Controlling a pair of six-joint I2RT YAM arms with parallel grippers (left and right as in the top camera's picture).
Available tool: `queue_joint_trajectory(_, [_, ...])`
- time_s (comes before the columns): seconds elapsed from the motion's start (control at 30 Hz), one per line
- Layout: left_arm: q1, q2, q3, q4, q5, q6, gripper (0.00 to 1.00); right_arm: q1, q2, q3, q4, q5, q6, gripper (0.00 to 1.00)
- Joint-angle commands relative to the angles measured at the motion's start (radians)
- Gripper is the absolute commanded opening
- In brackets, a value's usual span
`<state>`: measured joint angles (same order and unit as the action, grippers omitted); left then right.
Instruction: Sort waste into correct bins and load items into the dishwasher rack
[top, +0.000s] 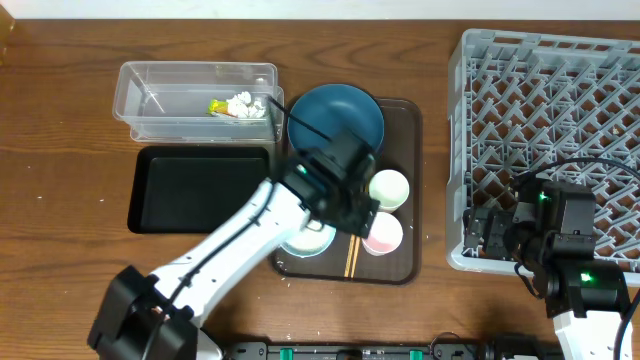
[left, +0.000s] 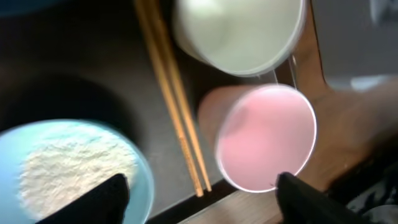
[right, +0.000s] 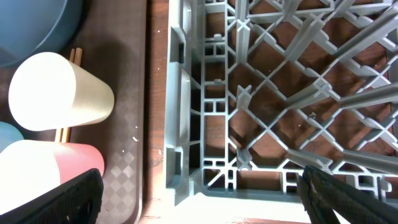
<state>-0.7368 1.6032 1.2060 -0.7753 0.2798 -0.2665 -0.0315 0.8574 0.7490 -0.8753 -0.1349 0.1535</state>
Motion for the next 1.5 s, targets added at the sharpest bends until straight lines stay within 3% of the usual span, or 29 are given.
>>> queue_joint_trajectory(0.0, [-0.039, 0.031, -0.037, 0.027, -0.023, -0.01, 0.72, 0.012, -0.002, 0.021, -0.005, -0.004, 0.014, 0.99])
queue_joint_trajectory(0.13, [-0.059, 0.074, -0.042, 0.034, -0.108, -0.05, 0.64, 0.012, -0.002, 0.021, -0.006, -0.004, 0.014, 0.99])
queue_joint_trajectory(0.43, [-0.058, 0.137, -0.041, 0.077, -0.089, -0.053, 0.06, 0.012, -0.002, 0.021, -0.009, -0.004, 0.014, 0.99])
queue_joint_trajectory(0.63, [-0.029, 0.064, -0.033, 0.057, 0.058, -0.053, 0.06, 0.012, -0.002, 0.021, -0.008, -0.003, 0.014, 0.99])
queue_joint_trajectory(0.87, [0.125, -0.097, -0.033, 0.06, 0.323, -0.053, 0.06, 0.012, 0.008, 0.02, 0.028, 0.006, 0.014, 0.99])
queue_joint_trajectory(0.93, [0.191, -0.119, -0.033, 0.074, 0.4, -0.053, 0.06, 0.012, 0.02, 0.02, 0.061, -0.113, -0.034, 0.99])
queue_joint_trajectory(1.03, [0.282, -0.114, -0.033, 0.138, 0.587, -0.053, 0.06, 0.012, 0.048, 0.02, 0.145, -0.574, -0.257, 0.99])
queue_joint_trajectory(1.13, [0.346, -0.087, -0.033, 0.246, 0.826, -0.055, 0.06, 0.012, 0.083, 0.02, 0.225, -0.899, -0.362, 0.99])
queue_joint_trajectory(1.23, [0.367, -0.054, -0.033, 0.348, 0.974, -0.138, 0.06, 0.012, 0.117, 0.02, 0.286, -0.98, -0.368, 0.99])
queue_joint_trajectory(1.47, [0.343, -0.002, -0.033, 0.438, 0.996, -0.254, 0.06, 0.013, 0.159, 0.02, 0.362, -1.051, -0.368, 0.99])
